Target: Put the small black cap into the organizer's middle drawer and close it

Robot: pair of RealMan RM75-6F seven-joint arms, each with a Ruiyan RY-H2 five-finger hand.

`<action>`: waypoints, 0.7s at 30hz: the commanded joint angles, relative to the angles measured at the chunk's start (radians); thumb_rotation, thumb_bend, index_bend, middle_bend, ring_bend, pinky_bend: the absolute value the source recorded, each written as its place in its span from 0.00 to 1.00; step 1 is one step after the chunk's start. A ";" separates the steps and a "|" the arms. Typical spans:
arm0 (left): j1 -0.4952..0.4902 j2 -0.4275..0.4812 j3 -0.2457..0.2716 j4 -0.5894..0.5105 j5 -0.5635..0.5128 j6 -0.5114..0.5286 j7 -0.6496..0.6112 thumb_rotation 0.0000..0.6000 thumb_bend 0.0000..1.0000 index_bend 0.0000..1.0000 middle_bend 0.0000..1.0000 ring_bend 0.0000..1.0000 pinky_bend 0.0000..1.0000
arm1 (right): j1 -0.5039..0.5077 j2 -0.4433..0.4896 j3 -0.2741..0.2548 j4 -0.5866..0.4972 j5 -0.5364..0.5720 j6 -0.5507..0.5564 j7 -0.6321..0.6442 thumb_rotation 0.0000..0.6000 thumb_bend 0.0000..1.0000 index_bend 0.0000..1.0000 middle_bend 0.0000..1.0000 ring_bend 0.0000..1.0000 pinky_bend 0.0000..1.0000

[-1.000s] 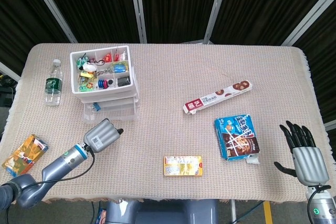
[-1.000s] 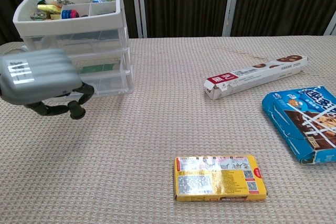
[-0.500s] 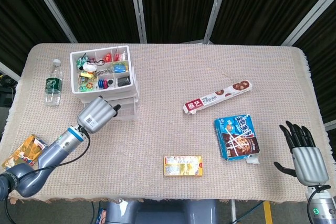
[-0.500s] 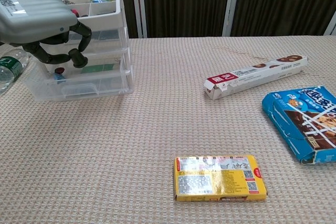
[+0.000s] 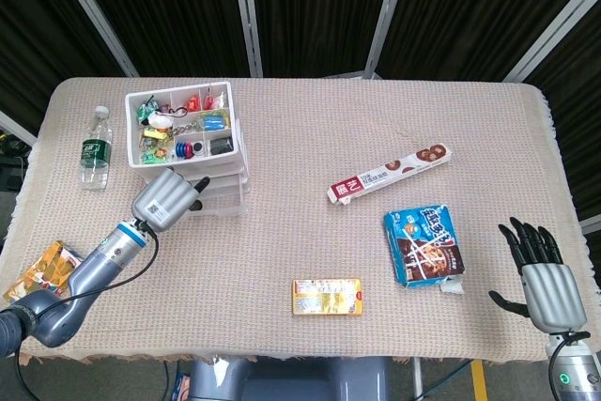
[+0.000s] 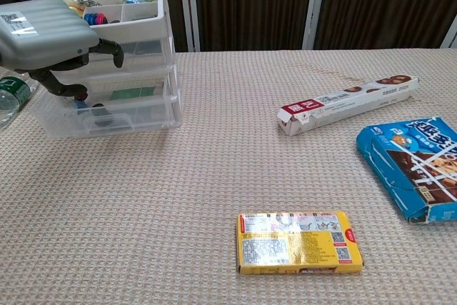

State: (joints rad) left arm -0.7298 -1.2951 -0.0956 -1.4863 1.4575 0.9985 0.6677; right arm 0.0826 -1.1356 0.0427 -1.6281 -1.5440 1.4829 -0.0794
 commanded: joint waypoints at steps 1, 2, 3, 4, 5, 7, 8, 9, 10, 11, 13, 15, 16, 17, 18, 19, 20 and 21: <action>0.002 0.001 0.002 -0.004 0.005 0.009 0.000 1.00 0.32 0.27 0.84 0.80 0.70 | 0.000 0.000 0.000 0.000 0.001 -0.001 0.000 1.00 0.00 0.07 0.00 0.00 0.00; 0.003 0.002 0.003 -0.005 0.008 0.012 0.001 1.00 0.32 0.27 0.82 0.78 0.68 | 0.000 0.001 0.000 0.000 0.001 -0.001 0.000 1.00 0.00 0.07 0.00 0.00 0.00; 0.006 0.005 0.006 -0.010 0.014 0.019 0.002 1.00 0.31 0.25 0.76 0.73 0.64 | 0.000 0.001 0.000 0.000 0.002 -0.001 0.000 1.00 0.00 0.07 0.00 0.00 0.00; 0.010 0.010 0.010 -0.016 0.025 0.030 0.004 1.00 0.32 0.25 0.71 0.69 0.60 | 0.000 0.002 0.000 -0.001 0.003 -0.002 0.000 1.00 0.00 0.07 0.00 0.00 0.00; 0.014 0.014 0.015 -0.022 0.036 0.040 0.003 1.00 0.32 0.23 0.63 0.62 0.54 | -0.001 0.002 0.000 -0.001 0.004 -0.002 0.001 1.00 0.00 0.07 0.00 0.00 0.00; 0.027 0.026 0.029 -0.038 0.069 0.070 -0.004 1.00 0.32 0.22 0.47 0.48 0.45 | -0.001 0.003 0.001 -0.002 0.006 -0.003 0.002 1.00 0.00 0.07 0.00 0.00 0.00; 0.032 0.030 0.037 -0.045 0.084 0.081 -0.007 1.00 0.32 0.22 0.41 0.44 0.43 | -0.001 0.003 0.001 -0.002 0.007 -0.003 0.002 1.00 0.00 0.07 0.00 0.00 0.00; 0.042 0.040 0.054 -0.057 0.116 0.103 -0.013 1.00 0.33 0.21 0.34 0.38 0.40 | 0.000 0.003 0.001 -0.002 0.007 -0.004 0.002 1.00 0.00 0.07 0.00 0.00 0.00; 0.047 0.046 0.064 -0.062 0.135 0.114 -0.016 1.00 0.36 0.21 0.30 0.35 0.38 | 0.000 0.003 0.001 -0.002 0.007 -0.004 0.001 1.00 0.00 0.07 0.00 0.00 0.00; 0.059 0.064 0.094 -0.071 0.197 0.146 -0.020 1.00 0.44 0.21 0.25 0.30 0.35 | 0.000 0.002 0.000 -0.003 0.007 -0.005 0.000 1.00 0.00 0.07 0.00 0.00 0.00; 0.071 0.092 0.143 -0.068 0.298 0.185 -0.021 1.00 0.66 0.21 0.19 0.21 0.29 | 0.000 0.002 0.000 -0.005 0.007 -0.006 -0.001 1.00 0.00 0.07 0.00 0.00 0.00; 0.071 0.115 0.182 -0.062 0.365 0.189 -0.016 1.00 0.90 0.21 0.14 0.12 0.20 | 0.000 0.002 0.001 -0.007 0.008 -0.005 -0.002 1.00 0.00 0.07 0.00 0.00 0.00; 0.070 0.126 0.202 -0.061 0.395 0.184 -0.011 1.00 0.97 0.21 0.12 0.08 0.15 | 0.000 0.001 0.001 -0.007 0.008 -0.005 -0.002 1.00 0.00 0.07 0.00 0.00 0.00; 0.068 0.140 0.225 -0.060 0.429 0.175 -0.005 1.00 0.99 0.21 0.11 0.05 0.13 | 0.000 0.001 0.001 -0.008 0.008 -0.005 -0.003 1.00 0.00 0.07 0.00 0.00 0.00; 0.066 0.150 0.245 -0.058 0.459 0.165 0.002 1.00 1.00 0.21 0.10 0.02 0.11 | 0.000 0.001 0.001 -0.009 0.008 -0.004 -0.003 1.00 0.00 0.07 0.00 0.00 0.00; 0.065 0.155 0.256 -0.054 0.476 0.158 0.007 1.00 1.00 0.21 0.09 0.01 0.11 | -0.001 0.001 0.001 -0.009 0.008 -0.004 -0.004 1.00 0.00 0.07 0.00 0.00 0.00; 0.062 0.160 0.272 -0.048 0.499 0.145 0.015 1.00 1.00 0.21 0.08 0.00 0.10 | -0.001 0.001 0.001 -0.010 0.008 -0.003 -0.004 1.00 0.00 0.07 0.00 0.00 0.00; 0.059 0.163 0.279 -0.044 0.510 0.135 0.019 1.00 1.00 0.21 0.07 0.00 0.10 | -0.001 0.001 0.001 -0.010 0.008 -0.003 -0.004 1.00 0.00 0.07 0.00 0.00 0.00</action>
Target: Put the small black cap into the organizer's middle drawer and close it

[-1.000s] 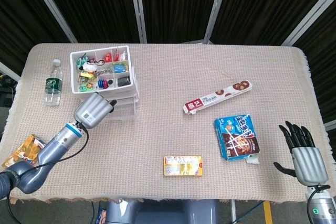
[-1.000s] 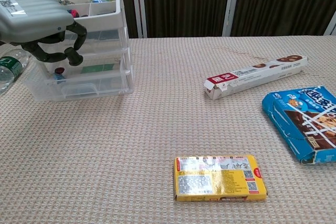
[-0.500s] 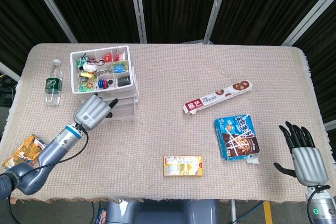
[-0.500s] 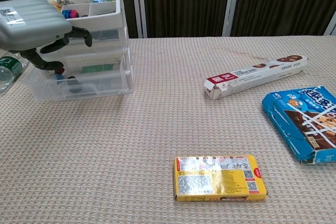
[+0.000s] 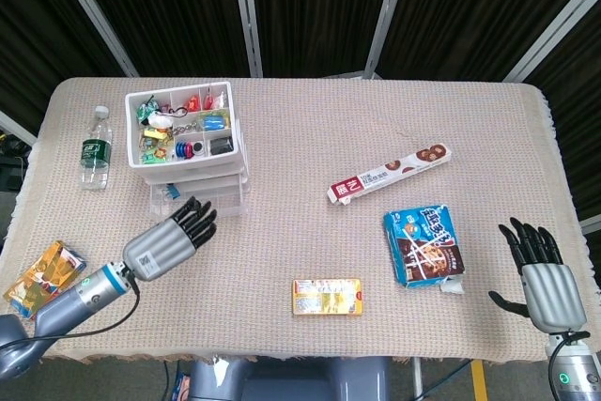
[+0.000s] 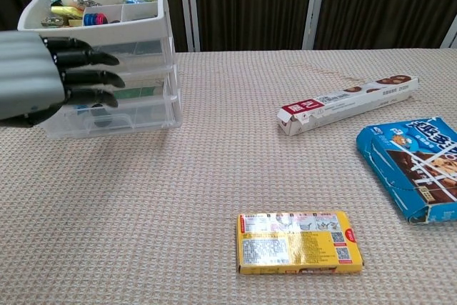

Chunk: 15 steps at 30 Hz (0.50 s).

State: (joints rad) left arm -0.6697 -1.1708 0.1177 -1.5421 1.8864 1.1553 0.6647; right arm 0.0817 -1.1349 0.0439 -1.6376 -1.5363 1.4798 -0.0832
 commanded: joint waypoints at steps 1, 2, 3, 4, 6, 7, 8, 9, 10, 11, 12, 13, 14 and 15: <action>-0.006 0.042 0.077 0.018 0.095 -0.043 0.030 1.00 1.00 0.21 0.06 0.00 0.10 | 0.000 0.000 0.000 0.000 0.001 0.000 -0.001 1.00 0.00 0.07 0.00 0.00 0.00; -0.009 0.043 0.083 0.021 0.101 -0.058 0.036 1.00 1.00 0.21 0.06 0.00 0.10 | -0.001 0.000 0.000 -0.001 0.002 -0.001 -0.001 1.00 0.00 0.07 0.00 0.00 0.00; -0.012 0.044 0.088 0.023 0.107 -0.077 0.042 1.00 1.00 0.21 0.05 0.00 0.09 | -0.001 0.000 0.000 -0.001 0.003 0.000 -0.001 1.00 0.00 0.07 0.00 0.00 0.00; -0.014 0.043 0.090 0.025 0.109 -0.084 0.046 1.00 1.00 0.21 0.05 0.00 0.09 | -0.001 0.000 0.001 -0.001 0.003 0.000 -0.001 1.00 0.00 0.07 0.00 0.00 0.00; -0.020 0.039 0.099 0.036 0.117 -0.119 0.062 1.00 1.00 0.21 0.05 0.00 0.09 | -0.001 0.000 0.001 -0.001 0.004 -0.001 -0.002 1.00 0.00 0.07 0.00 0.00 0.00; -0.021 0.037 0.101 0.039 0.118 -0.128 0.066 1.00 1.00 0.21 0.05 0.00 0.09 | 0.000 0.000 0.001 -0.001 0.004 -0.001 -0.002 1.00 0.00 0.07 0.00 0.00 0.00; -0.023 0.035 0.102 0.044 0.118 -0.140 0.071 1.00 1.00 0.21 0.05 0.00 0.09 | 0.000 0.000 0.001 0.000 0.004 -0.001 -0.001 1.00 0.00 0.07 0.00 0.00 0.00; -0.023 0.032 0.102 0.052 0.115 -0.153 0.074 1.00 1.00 0.21 0.05 0.00 0.09 | 0.000 0.000 0.002 0.000 0.005 -0.002 -0.001 1.00 0.00 0.07 0.00 0.00 0.00; -0.024 0.031 0.102 0.056 0.113 -0.159 0.075 1.00 1.00 0.21 0.05 0.00 0.09 | 0.000 0.000 0.002 0.000 0.005 -0.002 -0.001 1.00 0.00 0.07 0.00 0.00 0.00; -0.023 0.028 0.100 0.065 0.108 -0.169 0.078 1.00 1.00 0.22 0.05 0.00 0.09 | 0.000 0.000 0.002 0.000 0.004 -0.002 0.000 1.00 0.00 0.07 0.00 0.00 0.00; -0.022 0.024 0.098 0.075 0.100 -0.176 0.078 1.00 1.00 0.22 0.05 0.00 0.09 | 0.000 0.001 0.001 0.000 0.004 -0.002 0.000 1.00 0.00 0.07 0.00 0.00 0.00; -0.020 0.020 0.094 0.084 0.091 -0.182 0.077 1.00 1.00 0.22 0.04 0.00 0.09 | 0.000 0.001 0.001 0.000 0.004 -0.002 0.000 1.00 0.00 0.07 0.00 0.00 0.00; -0.019 0.018 0.092 0.089 0.087 -0.184 0.076 1.00 1.00 0.22 0.04 0.00 0.09 | 0.000 0.001 0.001 0.000 0.004 -0.002 0.001 1.00 0.00 0.07 0.00 0.00 0.00; -0.017 0.014 0.088 0.099 0.078 -0.190 0.074 1.00 1.00 0.22 0.04 0.00 0.09 | 0.000 0.001 0.001 0.000 0.003 -0.002 0.001 1.00 0.00 0.07 0.00 0.00 0.00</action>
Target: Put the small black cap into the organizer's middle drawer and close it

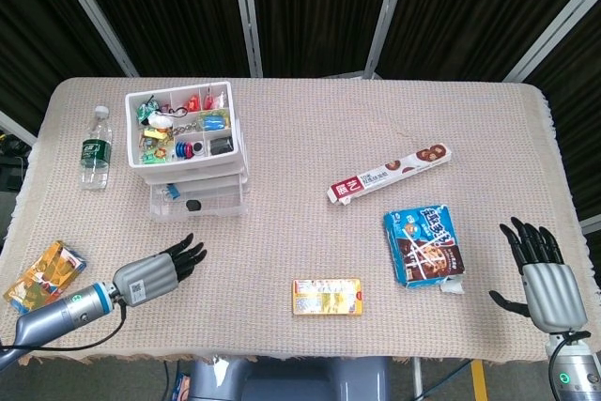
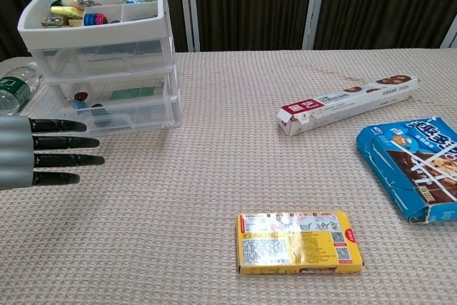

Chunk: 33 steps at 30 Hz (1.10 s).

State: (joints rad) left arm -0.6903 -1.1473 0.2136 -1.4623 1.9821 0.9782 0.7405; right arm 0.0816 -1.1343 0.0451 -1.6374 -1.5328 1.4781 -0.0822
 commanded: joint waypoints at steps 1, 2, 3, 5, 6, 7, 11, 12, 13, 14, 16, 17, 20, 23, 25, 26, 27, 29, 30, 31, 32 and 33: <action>0.005 -0.014 -0.012 0.029 -0.026 -0.017 -0.003 1.00 1.00 0.22 0.04 0.00 0.09 | 0.000 0.000 0.000 0.000 0.000 0.000 0.001 1.00 0.00 0.07 0.00 0.00 0.00; 0.006 -0.016 -0.014 0.033 -0.029 -0.019 -0.003 1.00 1.00 0.22 0.04 0.00 0.09 | 0.000 0.000 0.000 0.000 -0.001 0.000 0.001 1.00 0.00 0.07 0.00 0.00 0.00; 0.007 -0.021 -0.019 0.043 -0.038 -0.024 -0.003 1.00 1.00 0.22 0.03 0.00 0.09 | 0.000 0.000 0.000 0.000 -0.001 0.000 0.001 1.00 0.00 0.07 0.00 0.00 0.00; 0.008 -0.032 -0.029 0.060 -0.050 -0.029 -0.006 1.00 1.00 0.21 0.02 0.00 0.09 | 0.000 0.000 -0.001 -0.001 -0.001 0.000 0.001 1.00 0.00 0.07 0.00 0.00 0.00; 0.008 -0.036 -0.031 0.065 -0.053 -0.030 -0.007 1.00 1.00 0.21 0.02 0.00 0.09 | 0.000 0.000 -0.001 -0.001 -0.001 0.000 0.000 1.00 0.00 0.07 0.00 0.00 0.00; 0.009 -0.043 -0.038 0.073 -0.060 -0.032 -0.006 1.00 1.00 0.21 0.02 0.00 0.09 | 0.000 0.000 -0.001 -0.001 -0.001 0.000 0.000 1.00 0.00 0.07 0.00 0.00 0.00; 0.010 -0.071 -0.059 0.096 -0.085 -0.045 -0.001 1.00 1.00 0.22 0.02 0.00 0.09 | 0.000 0.000 -0.001 -0.001 -0.001 0.000 0.000 1.00 0.00 0.07 0.00 0.00 0.00; 0.010 -0.078 -0.063 0.101 -0.092 -0.049 0.001 1.00 1.00 0.22 0.02 0.00 0.09 | 0.000 0.000 0.000 -0.001 0.000 0.000 0.000 1.00 0.00 0.07 0.00 0.00 0.00; 0.010 -0.082 -0.065 0.105 -0.096 -0.053 0.002 1.00 1.00 0.22 0.02 0.00 0.09 | 0.000 0.000 0.000 -0.001 0.000 0.000 0.000 1.00 0.00 0.07 0.00 0.00 0.00; 0.011 -0.090 -0.070 0.111 -0.104 -0.058 0.005 1.00 1.00 0.22 0.02 0.00 0.09 | 0.000 0.000 0.000 -0.001 0.000 0.000 0.001 1.00 0.00 0.07 0.00 0.00 0.00; 0.013 -0.104 -0.080 0.124 -0.123 -0.069 0.009 1.00 1.00 0.22 0.02 0.00 0.09 | -0.001 0.001 -0.001 -0.002 0.000 0.000 0.001 1.00 0.00 0.07 0.00 0.00 0.00; 0.014 -0.108 -0.082 0.127 -0.129 -0.071 0.010 1.00 1.00 0.22 0.02 0.00 0.09 | -0.001 0.001 -0.001 -0.003 0.000 0.000 0.002 1.00 0.00 0.07 0.00 0.00 0.00; 0.019 -0.123 -0.096 0.143 -0.153 -0.077 0.015 1.00 1.00 0.22 0.02 0.00 0.09 | -0.001 0.001 -0.001 -0.004 -0.001 0.001 0.002 1.00 0.00 0.07 0.00 0.00 0.00; 0.025 -0.132 -0.111 0.158 -0.177 -0.076 0.016 1.00 1.00 0.21 0.02 0.00 0.09 | -0.001 0.001 -0.001 -0.004 -0.001 0.000 0.002 1.00 0.00 0.07 0.00 0.00 0.00; 0.028 -0.141 -0.126 0.175 -0.200 -0.075 0.018 1.00 1.00 0.21 0.02 0.00 0.09 | -0.001 0.001 -0.001 -0.005 -0.001 -0.001 0.003 1.00 0.00 0.07 0.00 0.00 0.00; 0.030 -0.144 -0.133 0.181 -0.211 -0.075 0.018 1.00 1.00 0.21 0.02 0.00 0.09 | 0.000 0.001 -0.002 -0.005 0.000 -0.002 0.003 1.00 0.00 0.07 0.00 0.00 0.00; 0.030 -0.146 -0.137 0.185 -0.219 -0.076 0.017 1.00 1.00 0.21 0.02 0.00 0.09 | 0.000 0.002 -0.002 -0.006 0.000 -0.003 0.003 1.00 0.00 0.07 0.00 0.00 0.00; 0.032 -0.151 -0.151 0.197 -0.246 -0.081 0.015 1.00 1.00 0.21 0.02 0.00 0.09 | 0.000 0.002 -0.002 -0.007 0.001 -0.004 0.004 1.00 0.00 0.07 0.00 0.00 0.00; 0.033 -0.154 -0.157 0.201 -0.260 -0.085 0.015 1.00 1.00 0.21 0.02 0.00 0.09 | 0.000 0.002 -0.002 -0.008 0.000 -0.003 0.004 1.00 0.00 0.07 0.00 0.00 0.00; 0.034 -0.158 -0.165 0.207 -0.278 -0.093 0.017 1.00 1.00 0.21 0.02 0.00 0.09 | 0.000 0.002 -0.002 -0.008 0.000 -0.003 0.004 1.00 0.00 0.07 0.00 0.00 0.00; 0.034 -0.161 -0.170 0.211 -0.288 -0.097 0.020 1.00 1.00 0.21 0.02 0.00 0.09 | 0.000 0.002 -0.002 -0.008 0.000 -0.003 0.004 1.00 0.00 0.07 0.00 0.00 0.00; 0.034 -0.165 -0.174 0.216 -0.299 -0.103 0.025 1.00 1.00 0.21 0.02 0.00 0.09 | 0.000 0.002 -0.002 -0.008 0.001 -0.004 0.005 1.00 0.00 0.07 0.00 0.00 0.00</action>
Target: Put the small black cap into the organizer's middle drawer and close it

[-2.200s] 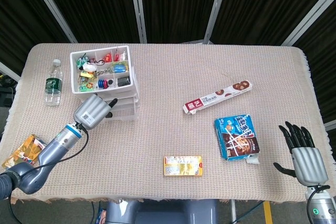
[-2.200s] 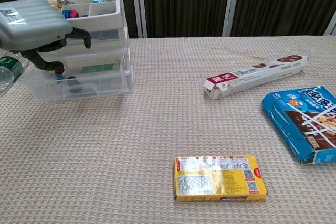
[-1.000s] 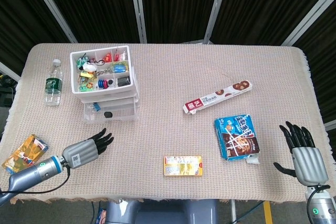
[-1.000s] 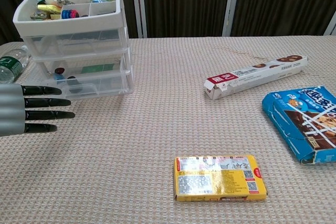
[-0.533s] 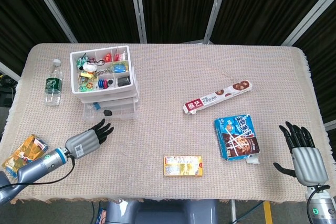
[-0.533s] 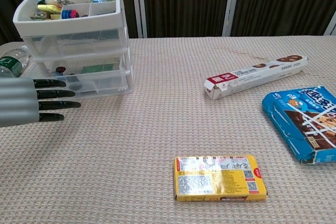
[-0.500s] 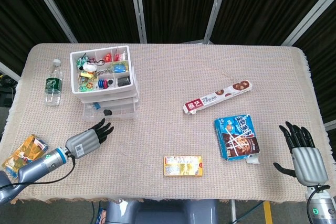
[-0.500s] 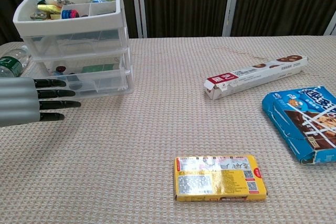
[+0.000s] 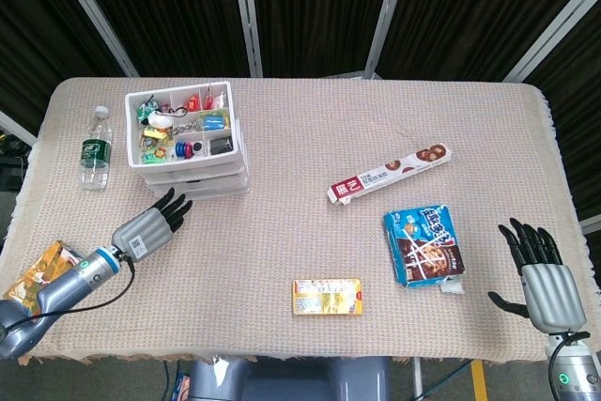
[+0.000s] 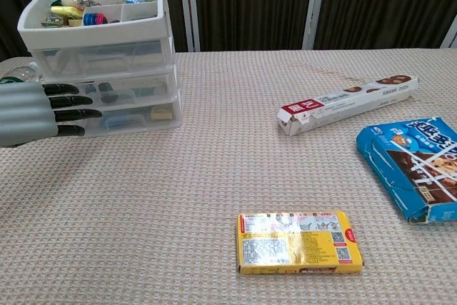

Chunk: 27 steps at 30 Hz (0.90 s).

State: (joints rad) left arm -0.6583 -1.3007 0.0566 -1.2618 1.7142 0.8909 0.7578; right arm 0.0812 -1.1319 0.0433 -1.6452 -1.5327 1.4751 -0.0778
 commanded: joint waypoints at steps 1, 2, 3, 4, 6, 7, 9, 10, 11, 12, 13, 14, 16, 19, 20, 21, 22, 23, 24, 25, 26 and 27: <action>0.002 -0.015 -0.020 0.020 -0.041 -0.020 0.012 1.00 1.00 0.21 0.02 0.00 0.09 | 0.000 0.000 0.000 0.000 0.001 -0.001 0.000 1.00 0.00 0.07 0.00 0.00 0.00; 0.003 -0.016 -0.020 0.022 -0.047 -0.023 0.015 1.00 1.00 0.21 0.02 0.00 0.09 | 0.000 0.001 0.000 0.000 0.001 -0.001 0.001 1.00 0.00 0.07 0.00 0.00 0.00; 0.003 -0.017 -0.020 0.023 -0.052 -0.025 0.018 1.00 1.00 0.21 0.02 0.00 0.09 | 0.000 0.001 0.000 -0.001 0.002 -0.001 0.001 1.00 0.00 0.07 0.00 0.00 0.00; 0.003 -0.017 -0.018 0.023 -0.053 -0.025 0.019 1.00 1.00 0.20 0.02 0.00 0.09 | 0.000 0.001 0.000 0.000 0.002 -0.002 0.001 1.00 0.00 0.07 0.00 0.00 0.00; 0.006 -0.016 -0.015 0.020 -0.053 -0.021 0.017 1.00 1.00 0.20 0.02 0.00 0.09 | 0.000 0.001 0.000 0.000 0.003 -0.003 0.001 1.00 0.00 0.07 0.00 0.00 0.00; 0.009 -0.012 -0.011 0.015 -0.051 -0.014 0.014 1.00 1.00 0.20 0.02 0.00 0.09 | 0.000 0.002 0.000 0.000 0.003 -0.003 0.001 1.00 0.00 0.07 0.00 0.00 0.00; 0.016 -0.004 -0.005 0.003 -0.045 0.002 0.004 1.00 1.00 0.19 0.02 0.00 0.09 | 0.000 0.002 0.000 0.000 0.003 -0.003 0.002 1.00 0.00 0.07 0.00 0.00 0.00; 0.022 0.003 0.002 -0.008 -0.039 0.015 -0.002 1.00 1.00 0.19 0.02 0.00 0.09 | 0.000 0.003 -0.001 -0.001 0.003 -0.003 0.003 1.00 0.00 0.07 0.00 0.00 0.00; 0.026 0.010 0.008 -0.018 -0.032 0.024 -0.006 1.00 1.00 0.19 0.02 0.00 0.09 | -0.001 0.004 -0.001 -0.001 0.003 -0.003 0.003 1.00 0.00 0.07 0.00 0.00 0.00; 0.032 0.021 0.018 -0.035 -0.020 0.039 -0.011 1.00 1.00 0.19 0.02 0.00 0.09 | -0.001 0.004 -0.001 0.000 0.003 -0.003 0.003 1.00 0.00 0.07 0.00 0.00 0.00; 0.037 0.029 0.024 -0.047 -0.011 0.053 -0.015 1.00 1.00 0.18 0.02 0.00 0.09 | -0.001 0.004 0.000 0.000 0.004 -0.002 0.003 1.00 0.00 0.07 0.00 0.00 0.00; 0.047 0.042 0.031 -0.068 0.004 0.081 -0.025 1.00 0.98 0.18 0.01 0.00 0.09 | -0.001 0.004 0.000 0.001 0.003 -0.002 0.003 1.00 0.00 0.07 0.00 0.00 0.00; 0.070 0.064 0.041 -0.108 0.022 0.136 -0.052 1.00 0.86 0.17 0.01 0.00 0.09 | 0.000 0.004 -0.001 0.001 0.001 -0.002 0.001 1.00 0.00 0.07 0.00 0.00 0.00; 0.132 0.092 0.036 -0.185 0.018 0.265 -0.112 1.00 0.42 0.16 0.00 0.00 0.09 | -0.001 0.004 -0.002 -0.001 0.000 -0.002 0.003 1.00 0.00 0.07 0.00 0.00 0.00; 0.154 0.096 0.033 -0.204 0.012 0.303 -0.121 1.00 0.34 0.15 0.00 0.00 0.08 | -0.001 0.005 -0.002 -0.001 0.001 -0.003 0.003 1.00 0.00 0.07 0.00 0.00 0.00; 0.189 0.098 0.029 -0.234 0.002 0.363 -0.146 1.00 0.26 0.14 0.00 0.00 0.08 | -0.001 0.005 -0.002 0.000 0.001 -0.002 0.003 1.00 0.00 0.07 0.00 0.00 0.00; 0.217 0.099 0.026 -0.257 -0.007 0.410 -0.177 1.00 0.22 0.13 0.00 0.00 0.08 | -0.001 0.006 -0.002 0.001 0.001 -0.002 0.003 1.00 0.00 0.07 0.00 0.00 0.00; 0.252 0.099 0.024 -0.281 -0.017 0.467 -0.213 1.00 0.16 0.10 0.00 0.00 0.07 | -0.001 0.005 -0.002 0.002 0.000 -0.002 0.002 1.00 0.00 0.07 0.00 0.00 0.00; 0.277 0.098 0.022 -0.299 -0.028 0.503 -0.239 1.00 0.13 0.07 0.00 0.00 0.06 | -0.001 0.005 -0.002 0.003 -0.001 -0.002 0.002 1.00 0.00 0.07 0.00 0.00 0.00; 0.305 0.099 0.022 -0.322 -0.041 0.539 -0.269 1.00 0.12 0.05 0.00 0.00 0.04 | 0.000 0.005 -0.003 0.004 -0.004 -0.002 0.001 1.00 0.00 0.07 0.00 0.00 0.00; 0.323 0.102 0.023 -0.345 -0.054 0.560 -0.298 1.00 0.10 0.03 0.00 0.00 0.03 | 0.000 0.005 -0.004 0.004 -0.006 -0.002 0.002 1.00 0.00 0.07 0.00 0.00 0.00; 0.345 0.108 0.024 -0.378 -0.070 0.582 -0.337 1.00 0.08 0.01 0.00 0.00 0.01 | 0.001 0.006 -0.006 0.002 -0.009 -0.005 0.004 1.00 0.00 0.07 0.00 0.00 0.00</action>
State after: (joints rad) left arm -0.4045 -1.2103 0.0832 -1.5442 1.6895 1.3773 0.5303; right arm 0.0814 -1.1267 0.0381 -1.6423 -1.5401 1.4716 -0.0749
